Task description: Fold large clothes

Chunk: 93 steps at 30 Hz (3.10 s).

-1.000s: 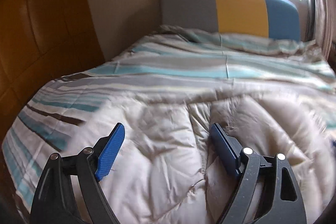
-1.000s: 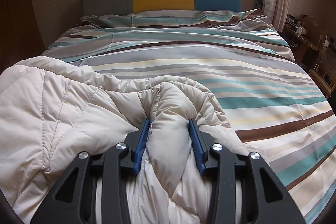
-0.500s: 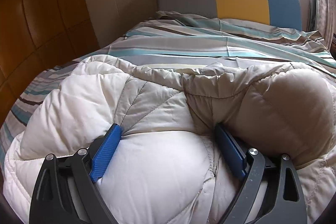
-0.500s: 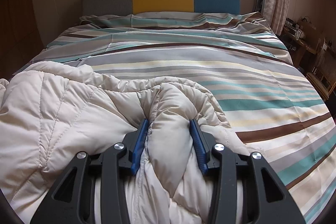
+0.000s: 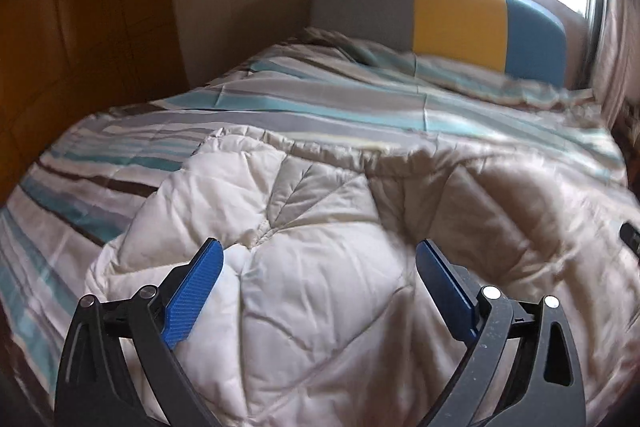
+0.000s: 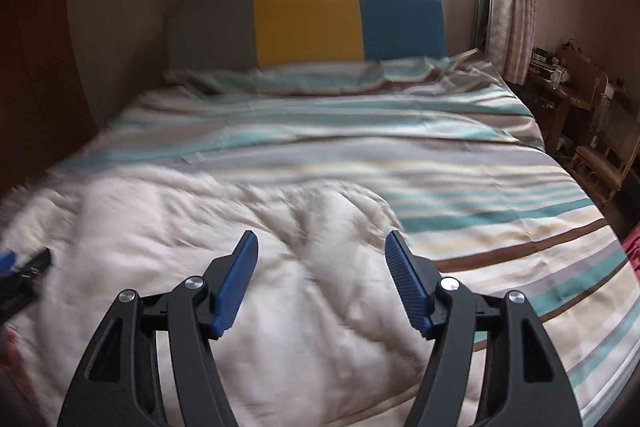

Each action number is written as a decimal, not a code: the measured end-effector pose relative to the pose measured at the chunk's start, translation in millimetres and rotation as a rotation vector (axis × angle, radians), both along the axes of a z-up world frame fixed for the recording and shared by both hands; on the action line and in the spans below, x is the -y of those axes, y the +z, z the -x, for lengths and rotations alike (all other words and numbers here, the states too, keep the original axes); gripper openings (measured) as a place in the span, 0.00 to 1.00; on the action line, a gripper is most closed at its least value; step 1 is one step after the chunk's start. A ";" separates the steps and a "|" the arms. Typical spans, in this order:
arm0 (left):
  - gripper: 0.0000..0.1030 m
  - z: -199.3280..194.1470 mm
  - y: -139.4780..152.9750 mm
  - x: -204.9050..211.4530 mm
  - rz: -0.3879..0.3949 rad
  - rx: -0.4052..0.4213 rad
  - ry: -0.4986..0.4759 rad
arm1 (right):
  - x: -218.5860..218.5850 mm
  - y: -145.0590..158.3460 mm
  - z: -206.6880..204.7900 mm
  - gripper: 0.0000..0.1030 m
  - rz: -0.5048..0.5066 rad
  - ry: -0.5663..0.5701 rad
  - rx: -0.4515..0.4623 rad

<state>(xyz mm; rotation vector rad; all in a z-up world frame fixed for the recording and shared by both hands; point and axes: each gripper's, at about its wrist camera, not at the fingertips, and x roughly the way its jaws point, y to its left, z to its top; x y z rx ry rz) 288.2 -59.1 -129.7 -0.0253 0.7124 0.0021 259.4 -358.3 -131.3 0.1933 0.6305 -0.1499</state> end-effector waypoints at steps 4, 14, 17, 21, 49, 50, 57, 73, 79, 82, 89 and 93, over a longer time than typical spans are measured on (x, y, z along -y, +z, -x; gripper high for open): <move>0.93 -12.9 0.3 18.5 -0.018 -0.027 0.008 | -30.5 6.8 -22.7 0.61 -0.054 0.097 -0.014; 0.97 -23.4 -33.2 37.8 -0.091 -0.004 -0.027 | -50.9 -52.3 -66.6 0.51 -0.033 0.124 -0.128; 0.97 -25.3 -40.3 36.5 -0.081 -0.010 -0.028 | -56.8 -61.0 -73.5 0.51 0.001 0.127 -0.144; 0.97 -30.7 -46.7 39.3 -0.097 -0.026 -0.035 | -57.9 -70.0 -73.7 0.51 0.025 0.120 -0.144; 0.97 -23.3 -42.3 -52.5 -0.139 -0.060 0.073 | -60.6 -75.0 -67.8 0.52 0.033 0.103 -0.120; 0.97 -22.0 -41.1 -53.0 -0.138 -0.064 0.072 | -59.7 -73.9 -67.5 0.53 0.028 0.103 -0.123; 0.97 23.9 -15.0 -89.4 0.009 -0.008 0.071 | -58.9 -40.5 -32.0 0.72 0.017 0.094 -0.105; 0.79 141.9 -44.0 -161.4 0.411 -0.045 0.205 | -90.8 -18.6 120.9 0.17 -0.080 0.296 -0.076; 0.79 151.7 -54.8 -139.7 0.477 -0.078 0.122 | -116.3 -31.2 126.8 0.14 -0.054 0.370 -0.083; 0.79 141.4 -64.3 -136.7 0.552 -0.080 0.097 | -121.8 -52.0 112.0 0.14 -0.067 0.367 -0.146; 0.80 125.4 -73.6 -132.6 0.612 -0.024 0.107 | -125.2 -83.2 97.8 0.12 -0.057 0.386 -0.195; 0.80 127.9 -76.4 -133.1 0.666 0.006 0.125 | -126.4 -82.7 97.9 0.12 -0.050 0.382 -0.186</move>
